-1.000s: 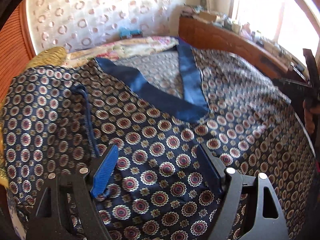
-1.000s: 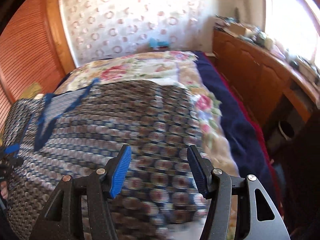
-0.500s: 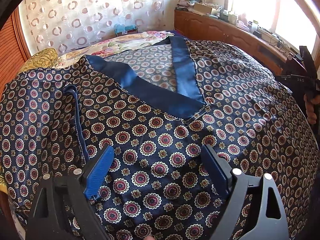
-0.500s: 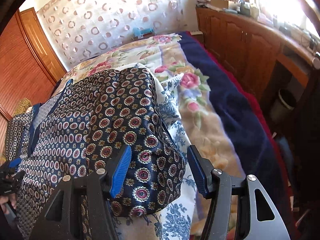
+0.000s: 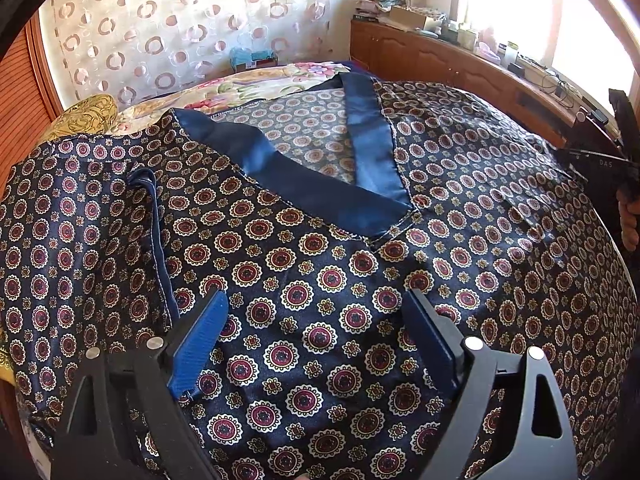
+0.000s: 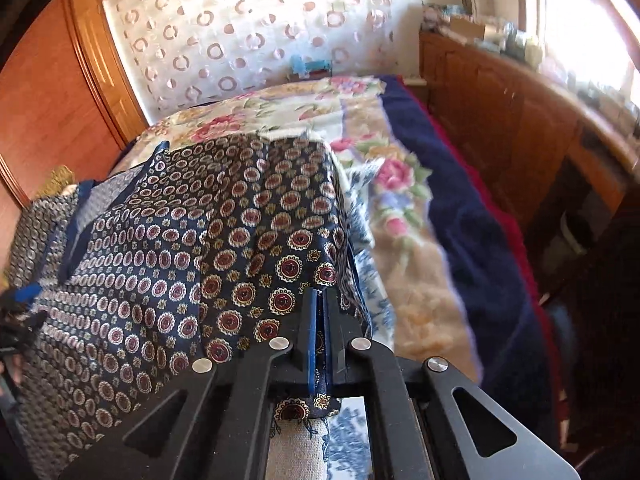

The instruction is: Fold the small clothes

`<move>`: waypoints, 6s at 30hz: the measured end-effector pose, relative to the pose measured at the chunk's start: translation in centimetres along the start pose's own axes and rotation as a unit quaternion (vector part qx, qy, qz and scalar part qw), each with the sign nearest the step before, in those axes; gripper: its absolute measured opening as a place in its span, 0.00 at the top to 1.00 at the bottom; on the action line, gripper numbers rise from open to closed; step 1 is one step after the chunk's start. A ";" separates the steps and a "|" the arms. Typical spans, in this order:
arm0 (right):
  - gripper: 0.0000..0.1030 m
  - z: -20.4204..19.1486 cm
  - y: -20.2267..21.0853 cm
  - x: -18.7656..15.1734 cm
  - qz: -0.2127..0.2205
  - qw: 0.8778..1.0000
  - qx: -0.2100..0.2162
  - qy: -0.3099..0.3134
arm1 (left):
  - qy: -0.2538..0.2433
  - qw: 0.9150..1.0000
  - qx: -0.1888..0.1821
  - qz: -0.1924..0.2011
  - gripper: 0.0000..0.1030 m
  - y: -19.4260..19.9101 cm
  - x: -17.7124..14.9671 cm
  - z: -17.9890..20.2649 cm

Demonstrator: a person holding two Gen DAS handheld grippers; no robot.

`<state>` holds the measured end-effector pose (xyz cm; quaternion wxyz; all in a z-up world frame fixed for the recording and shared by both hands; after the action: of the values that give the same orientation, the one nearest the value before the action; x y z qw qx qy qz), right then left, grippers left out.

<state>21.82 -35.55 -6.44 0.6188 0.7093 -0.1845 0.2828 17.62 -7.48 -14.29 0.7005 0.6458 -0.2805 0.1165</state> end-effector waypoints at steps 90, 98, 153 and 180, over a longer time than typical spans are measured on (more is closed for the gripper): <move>0.49 -4.6 -5.4 5.4 -0.005 0.998 -0.005 0.064 | 0.012 0.993 -0.058 0.100 0.14 0.7 7.9 -1.5; 0.47 -5.6 -7.8 6.1 -0.005 0.997 -0.011 0.075 | 0.037 0.993 0.008 0.108 0.14 0.7 8.2 -3.3; 0.23 -5.4 -6.6 5.3 -0.011 0.995 -0.008 0.095 | 0.141 0.986 0.055 0.063 0.86 4.4 5.7 -21.8; 0.60 -2.9 -8.2 9.4 -0.032 0.997 0.013 0.068 | 0.092 0.985 0.004 0.146 0.96 8.9 4.5 -14.3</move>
<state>33.57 -30.49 -6.67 0.6293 0.7022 -0.1156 0.3124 20.06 6.70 -4.54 0.6960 0.5873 -0.3058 0.2777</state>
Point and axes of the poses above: each gripper's, at about its wrist camera, not at the fingertips, and y roughly against the way its jaws point, z to its right, x to its top, the point moved 6 cm from there along -y, roughly the way its jaws point, and after that the axes turned 5 degrees about -z, right-handed, at the moved point
